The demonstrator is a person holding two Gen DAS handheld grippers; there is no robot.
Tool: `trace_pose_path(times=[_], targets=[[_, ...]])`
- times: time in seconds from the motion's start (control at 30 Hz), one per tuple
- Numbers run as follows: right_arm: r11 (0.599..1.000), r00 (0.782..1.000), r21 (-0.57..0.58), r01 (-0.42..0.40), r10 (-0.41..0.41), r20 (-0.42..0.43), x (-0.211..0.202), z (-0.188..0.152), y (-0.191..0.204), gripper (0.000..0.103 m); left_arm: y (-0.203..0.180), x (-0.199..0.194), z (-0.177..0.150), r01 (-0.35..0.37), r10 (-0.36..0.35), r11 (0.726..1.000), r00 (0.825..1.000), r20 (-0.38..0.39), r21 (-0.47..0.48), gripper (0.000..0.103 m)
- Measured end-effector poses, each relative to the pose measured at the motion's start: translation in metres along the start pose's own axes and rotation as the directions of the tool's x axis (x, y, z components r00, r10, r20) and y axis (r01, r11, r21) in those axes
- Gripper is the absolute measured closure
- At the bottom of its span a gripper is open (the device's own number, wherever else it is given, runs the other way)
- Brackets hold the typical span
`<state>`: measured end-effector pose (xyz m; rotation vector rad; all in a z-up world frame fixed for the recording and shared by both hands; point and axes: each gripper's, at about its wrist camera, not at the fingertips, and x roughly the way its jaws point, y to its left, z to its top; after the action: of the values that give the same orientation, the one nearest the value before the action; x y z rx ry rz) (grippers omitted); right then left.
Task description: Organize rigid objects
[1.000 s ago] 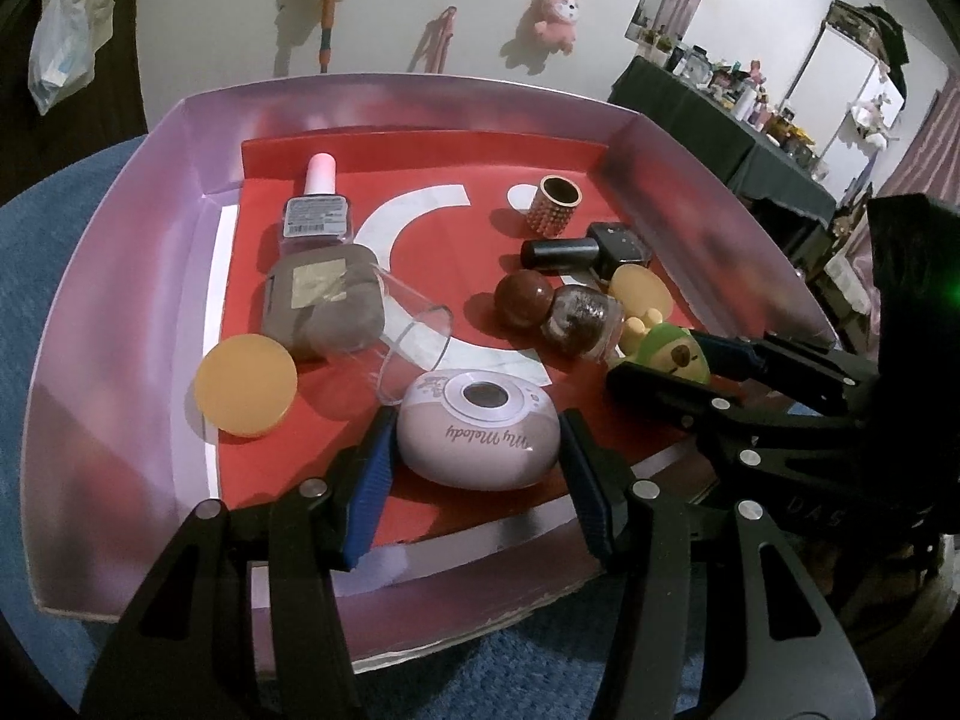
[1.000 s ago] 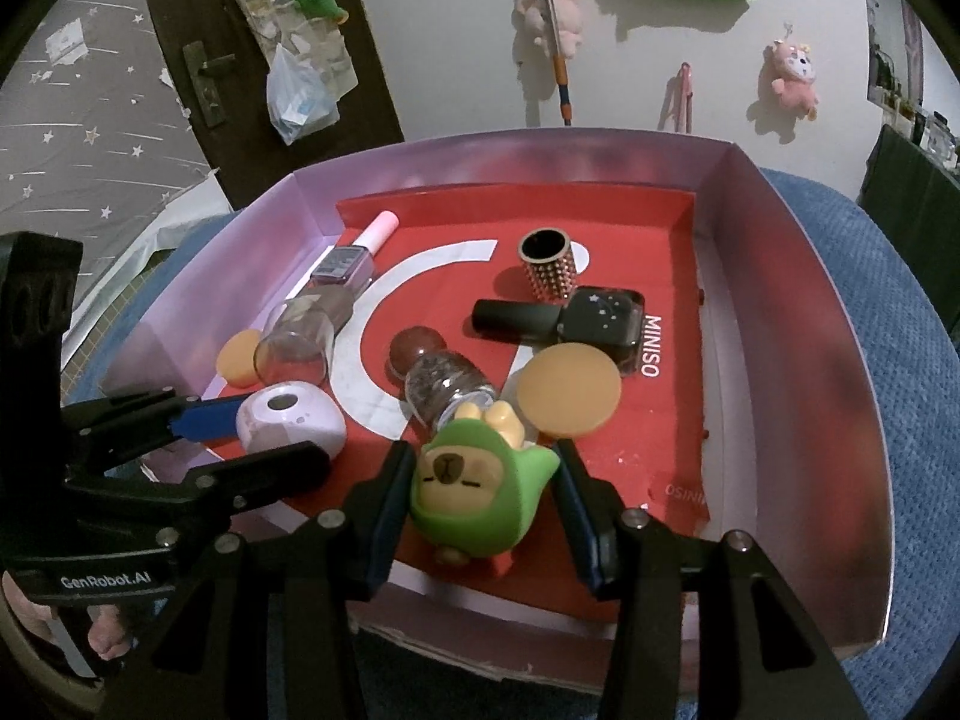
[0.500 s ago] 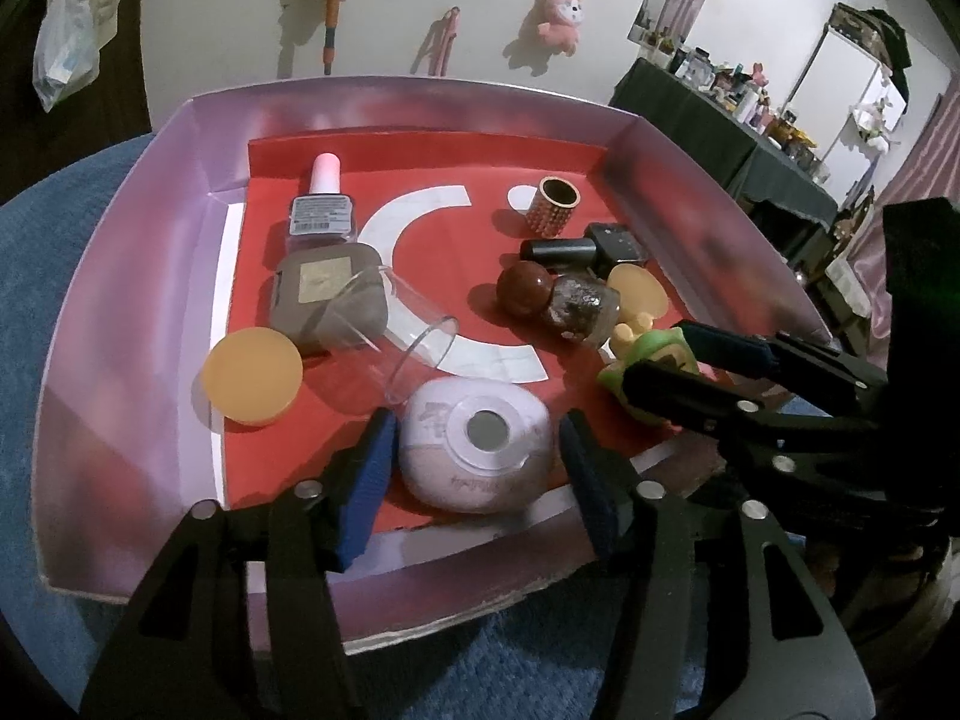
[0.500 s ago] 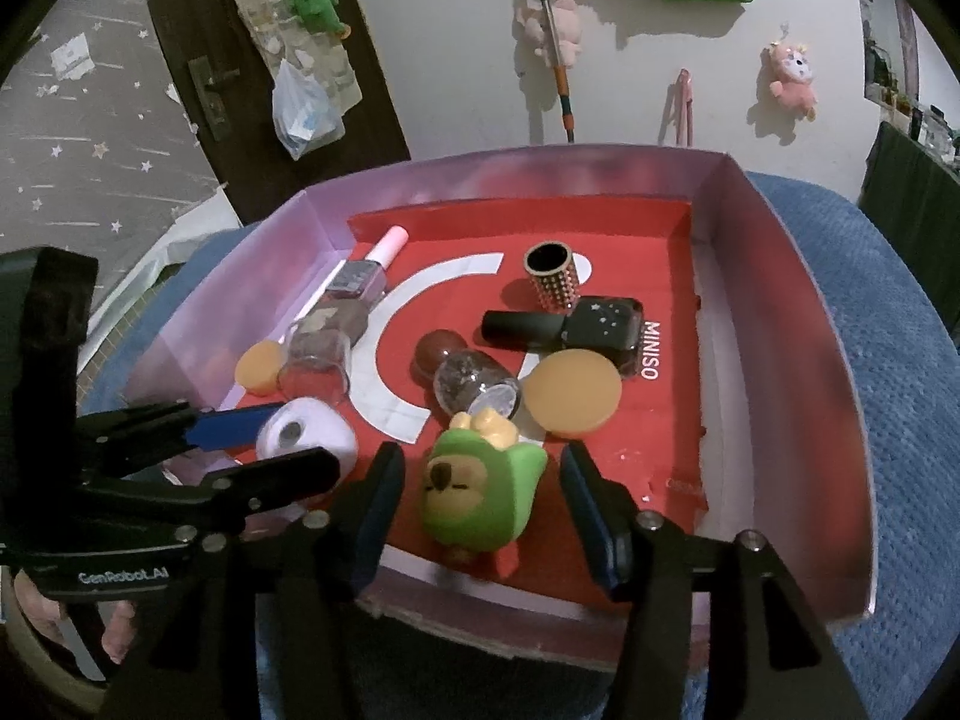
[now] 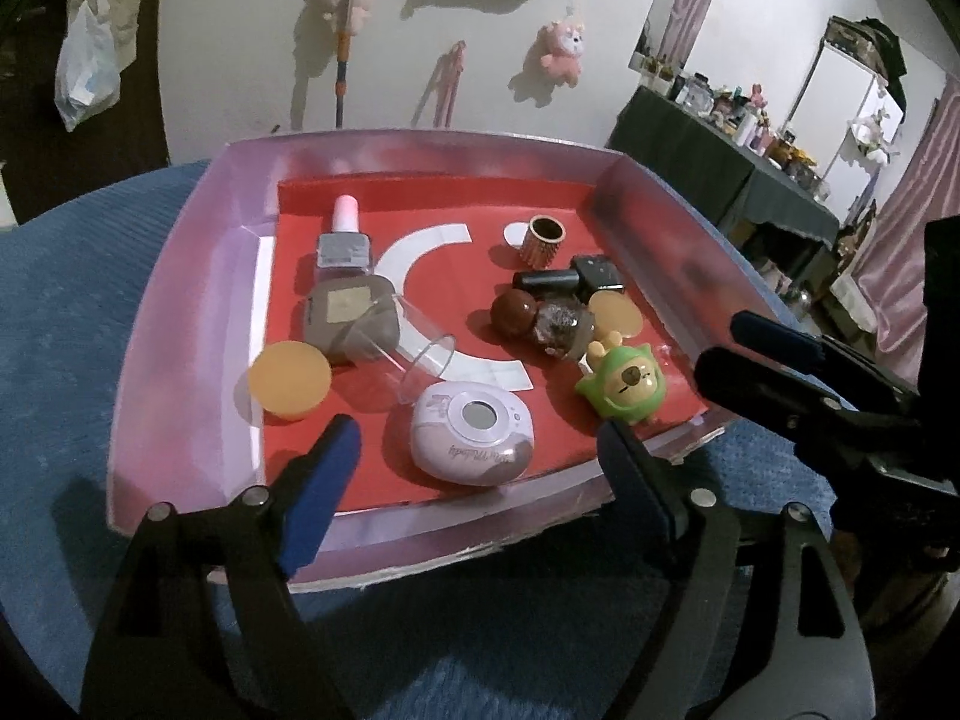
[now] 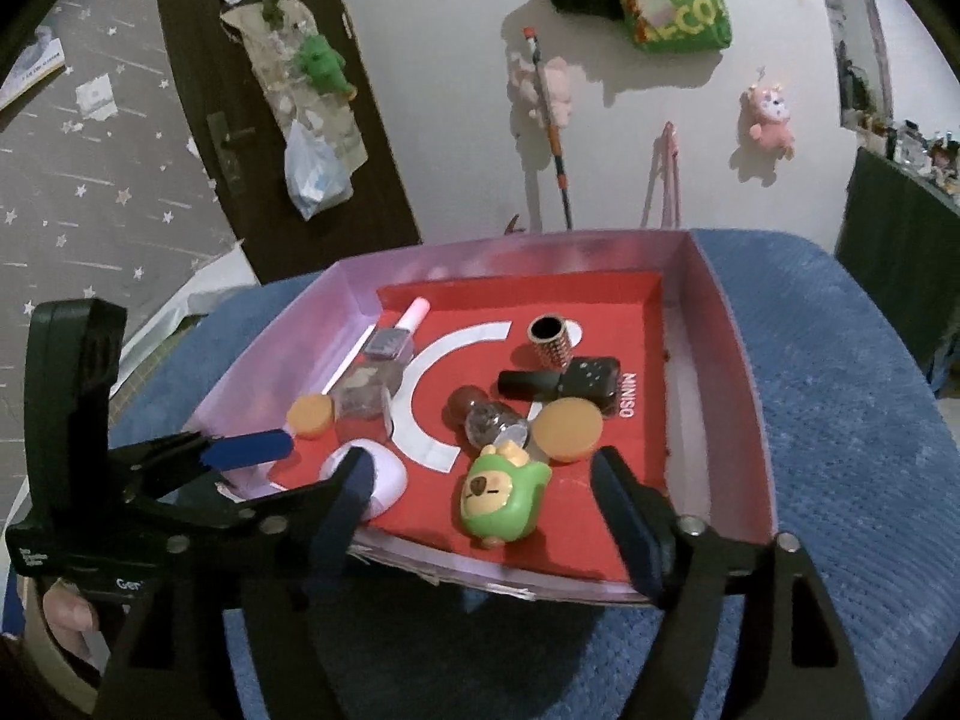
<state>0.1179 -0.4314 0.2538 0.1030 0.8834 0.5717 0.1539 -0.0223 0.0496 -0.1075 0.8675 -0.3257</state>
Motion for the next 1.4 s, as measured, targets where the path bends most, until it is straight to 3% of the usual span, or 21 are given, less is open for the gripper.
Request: trace_pose_path(times=[0.33, 0.43, 0.6, 0.97, 1.4], targets=[[0.993, 0.991, -0.014, 0.119, -0.118, 0.067, -0.012, -0.01, 0.014, 0.011, 0.009, -0.02, -0.009, -0.076, 0.078, 0.997, 0.994, 0.076, -0.025, 0.012], [0.989, 0.986, -0.008, 0.146, -0.145, 0.087, -0.014, -0.013, 0.015, 0.007, 0.01, -0.021, -0.012, -0.101, 0.103, 0.995, 0.991, 0.083, -0.019, 0.003], [0.983, 0.977, 0.012, 0.185, -0.186, 0.104, -0.016, -0.018, 0.013, 0.004, 0.012, -0.021, -0.015, -0.106, 0.107, 0.994, 0.99, 0.09, -0.016, 0.003], [0.985, 0.984, 0.029, 0.173, -0.174, 0.045, -0.003, -0.032, 0.008, 0.004, 0.015, -0.017, -0.02, -0.128, 0.129, 0.992, 0.988, 0.079, -0.014, 0.002], [0.984, 0.984, 0.047, 0.172, -0.174, 0.033, 0.0, -0.036, 0.0, 0.0, 0.017, -0.011, -0.024, -0.134, 0.135, 0.991, 0.989, 0.062, -0.021, 0.0]])
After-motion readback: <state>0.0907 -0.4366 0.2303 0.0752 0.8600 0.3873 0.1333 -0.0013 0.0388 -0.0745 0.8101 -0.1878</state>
